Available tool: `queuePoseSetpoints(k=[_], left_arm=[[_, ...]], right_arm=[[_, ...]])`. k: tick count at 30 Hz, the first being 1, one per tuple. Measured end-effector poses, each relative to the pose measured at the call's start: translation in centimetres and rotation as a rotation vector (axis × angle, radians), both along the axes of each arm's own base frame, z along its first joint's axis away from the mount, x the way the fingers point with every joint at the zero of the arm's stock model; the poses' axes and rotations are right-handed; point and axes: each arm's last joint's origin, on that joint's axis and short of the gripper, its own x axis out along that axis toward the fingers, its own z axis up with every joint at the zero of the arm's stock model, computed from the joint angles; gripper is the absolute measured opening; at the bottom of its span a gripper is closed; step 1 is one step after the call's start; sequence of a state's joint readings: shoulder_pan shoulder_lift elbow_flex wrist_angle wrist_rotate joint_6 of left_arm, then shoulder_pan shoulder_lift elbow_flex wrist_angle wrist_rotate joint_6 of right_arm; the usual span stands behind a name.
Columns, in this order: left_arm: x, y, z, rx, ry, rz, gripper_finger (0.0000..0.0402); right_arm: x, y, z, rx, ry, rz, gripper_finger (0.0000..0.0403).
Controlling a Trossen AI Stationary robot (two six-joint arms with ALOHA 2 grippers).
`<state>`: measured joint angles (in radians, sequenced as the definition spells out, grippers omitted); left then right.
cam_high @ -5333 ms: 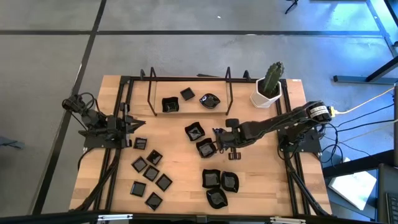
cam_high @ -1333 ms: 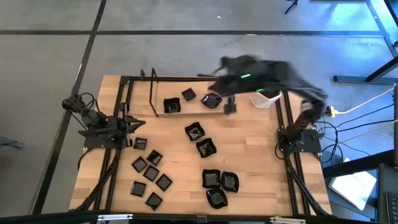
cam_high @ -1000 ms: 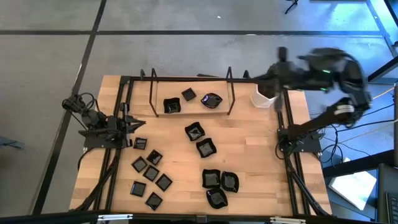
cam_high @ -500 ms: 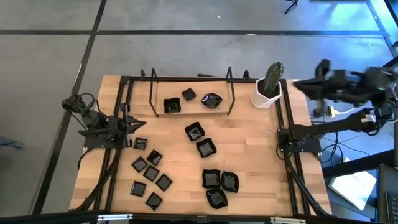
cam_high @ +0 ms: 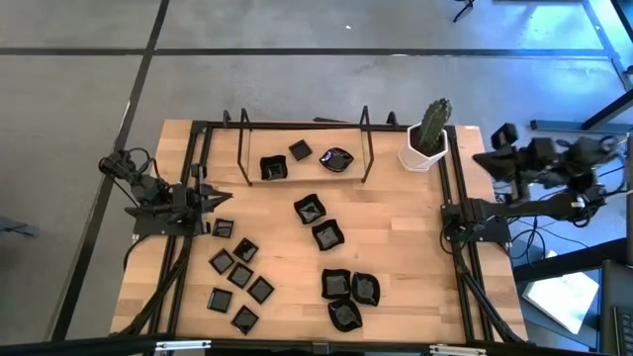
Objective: Pick & Place Mini shaped plates
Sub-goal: Stack the distorted square plate on top of the distorted square plate on the shelf
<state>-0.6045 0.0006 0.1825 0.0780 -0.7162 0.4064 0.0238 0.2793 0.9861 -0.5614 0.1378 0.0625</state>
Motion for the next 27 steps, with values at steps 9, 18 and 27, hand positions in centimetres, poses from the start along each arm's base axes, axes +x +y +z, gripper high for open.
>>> queuePoseSetpoints(k=[9,18,27], left_arm=[[0.0,0.0,0.1,-0.043,-0.012,-0.007,0.0003],[-0.1,0.2,0.3,-0.100,-0.030,0.055,0.0003],[1.2,-0.6,2.6,-0.100,0.003,0.095,0.0003]], right_arm=[[3.8,0.4,-6.0,-0.019,0.004,0.105,0.0009],[7.6,0.7,-12.0,-0.117,-0.003,0.175,0.0009],[8.9,0.9,-15.3,-0.200,-0.086,0.213,0.0009]])
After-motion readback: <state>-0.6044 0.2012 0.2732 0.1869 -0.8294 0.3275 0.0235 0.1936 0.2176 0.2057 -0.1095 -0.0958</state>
